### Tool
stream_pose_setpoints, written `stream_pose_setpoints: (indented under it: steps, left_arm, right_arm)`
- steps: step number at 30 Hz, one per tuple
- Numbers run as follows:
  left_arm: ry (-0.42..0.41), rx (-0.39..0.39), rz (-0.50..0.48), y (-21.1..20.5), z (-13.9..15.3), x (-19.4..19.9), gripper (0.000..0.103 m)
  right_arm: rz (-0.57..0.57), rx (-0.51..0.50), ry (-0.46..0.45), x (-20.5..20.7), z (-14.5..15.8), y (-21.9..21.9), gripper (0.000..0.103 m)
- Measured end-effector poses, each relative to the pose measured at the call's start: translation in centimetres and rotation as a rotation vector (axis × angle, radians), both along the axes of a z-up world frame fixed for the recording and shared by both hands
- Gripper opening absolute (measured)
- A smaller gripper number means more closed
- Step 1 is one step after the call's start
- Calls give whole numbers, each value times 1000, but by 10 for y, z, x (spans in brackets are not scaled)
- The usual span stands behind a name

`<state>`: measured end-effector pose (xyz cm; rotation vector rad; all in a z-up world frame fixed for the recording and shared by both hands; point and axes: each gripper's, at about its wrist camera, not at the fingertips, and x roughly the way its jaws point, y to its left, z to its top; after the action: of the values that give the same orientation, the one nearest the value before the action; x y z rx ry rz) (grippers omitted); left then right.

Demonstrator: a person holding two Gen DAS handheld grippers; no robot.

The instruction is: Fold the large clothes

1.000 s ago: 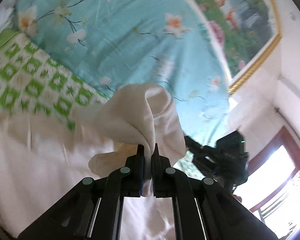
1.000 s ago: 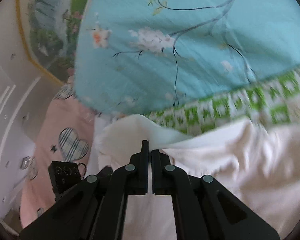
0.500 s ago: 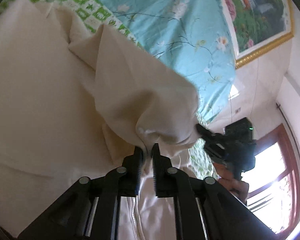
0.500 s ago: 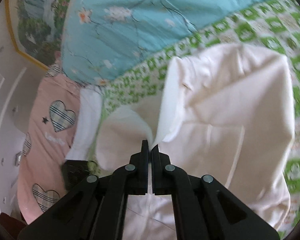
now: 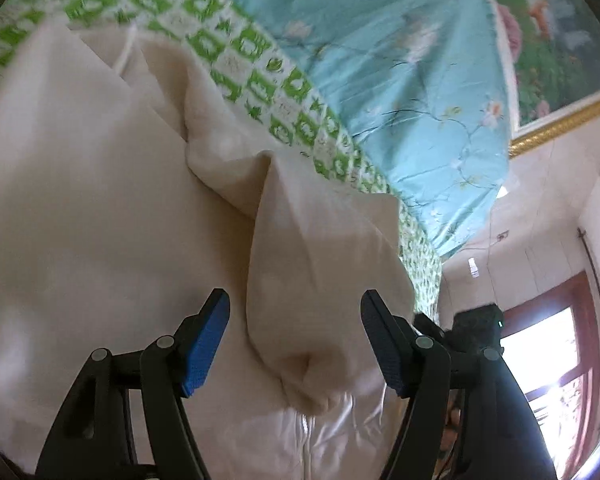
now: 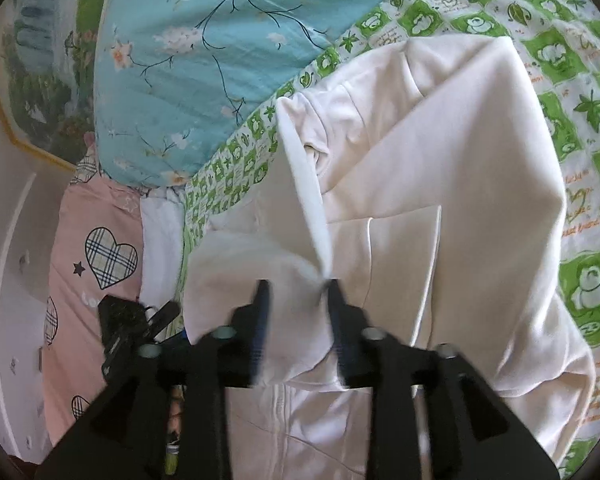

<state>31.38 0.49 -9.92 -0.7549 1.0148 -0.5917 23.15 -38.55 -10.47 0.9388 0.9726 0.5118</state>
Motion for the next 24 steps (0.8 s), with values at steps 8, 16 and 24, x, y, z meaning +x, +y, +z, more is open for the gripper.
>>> stream_pose_setpoints:
  steps: [8, 16, 24]
  left_arm:
    - [-55, 42, -90, -30, 2, 20, 11]
    - [-115, 108, -93, -23, 19, 8, 4]
    - [-106, 129, -120, 2, 17, -46, 15]
  right_arm:
    - [36, -28, 25, 10, -10, 22, 43]
    - [-45, -197, -43, -9, 15, 12, 44]
    - [288, -479, -374, -48, 71, 106, 57]
